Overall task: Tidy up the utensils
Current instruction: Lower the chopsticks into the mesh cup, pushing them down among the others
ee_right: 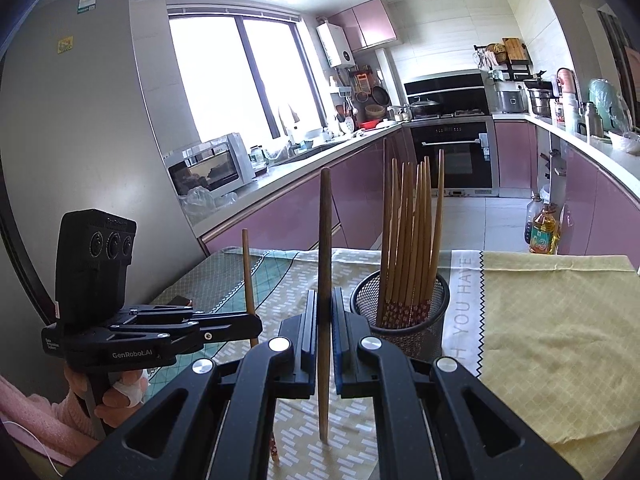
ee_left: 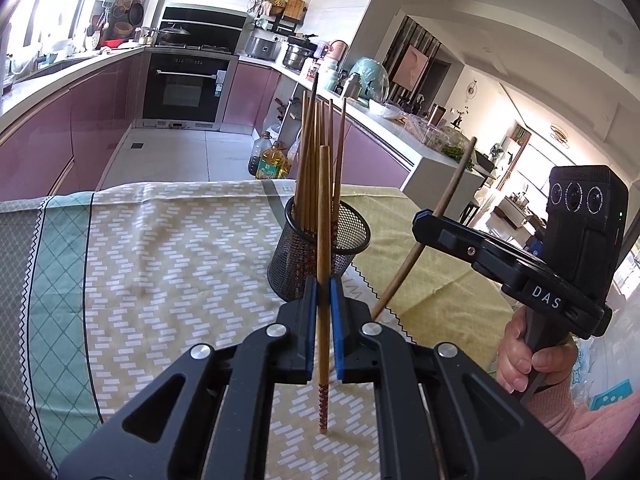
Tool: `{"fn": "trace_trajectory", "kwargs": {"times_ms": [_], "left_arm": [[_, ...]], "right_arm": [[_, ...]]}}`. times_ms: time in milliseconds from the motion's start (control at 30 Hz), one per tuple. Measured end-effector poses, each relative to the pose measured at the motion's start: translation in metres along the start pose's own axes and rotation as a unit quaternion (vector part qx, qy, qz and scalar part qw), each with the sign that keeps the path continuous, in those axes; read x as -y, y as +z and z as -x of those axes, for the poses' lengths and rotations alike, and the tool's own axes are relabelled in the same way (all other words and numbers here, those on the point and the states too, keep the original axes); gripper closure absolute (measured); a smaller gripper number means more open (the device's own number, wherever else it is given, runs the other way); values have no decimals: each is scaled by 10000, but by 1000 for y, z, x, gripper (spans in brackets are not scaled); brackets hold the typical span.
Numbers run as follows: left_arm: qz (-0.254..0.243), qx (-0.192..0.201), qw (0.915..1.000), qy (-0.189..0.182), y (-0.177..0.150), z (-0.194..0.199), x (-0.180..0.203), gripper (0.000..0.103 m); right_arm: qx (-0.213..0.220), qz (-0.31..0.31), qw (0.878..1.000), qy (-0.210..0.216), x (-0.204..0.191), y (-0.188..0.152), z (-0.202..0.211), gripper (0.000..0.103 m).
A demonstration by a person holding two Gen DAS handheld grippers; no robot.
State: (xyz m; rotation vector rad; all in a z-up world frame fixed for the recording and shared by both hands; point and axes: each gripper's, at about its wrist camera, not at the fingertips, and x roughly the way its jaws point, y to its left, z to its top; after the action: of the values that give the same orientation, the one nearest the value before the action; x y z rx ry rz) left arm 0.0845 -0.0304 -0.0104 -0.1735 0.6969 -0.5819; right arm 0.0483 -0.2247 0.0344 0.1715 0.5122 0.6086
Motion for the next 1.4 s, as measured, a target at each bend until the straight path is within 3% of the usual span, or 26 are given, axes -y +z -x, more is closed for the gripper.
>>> {"fn": "trace_trajectory", "kwargs": {"times_ms": [1400], "left_arm": [[-191, 341, 9992, 0, 24, 9, 7, 96]], "right_arm": [[393, 73, 9988, -296, 6, 22, 16, 98]]}}
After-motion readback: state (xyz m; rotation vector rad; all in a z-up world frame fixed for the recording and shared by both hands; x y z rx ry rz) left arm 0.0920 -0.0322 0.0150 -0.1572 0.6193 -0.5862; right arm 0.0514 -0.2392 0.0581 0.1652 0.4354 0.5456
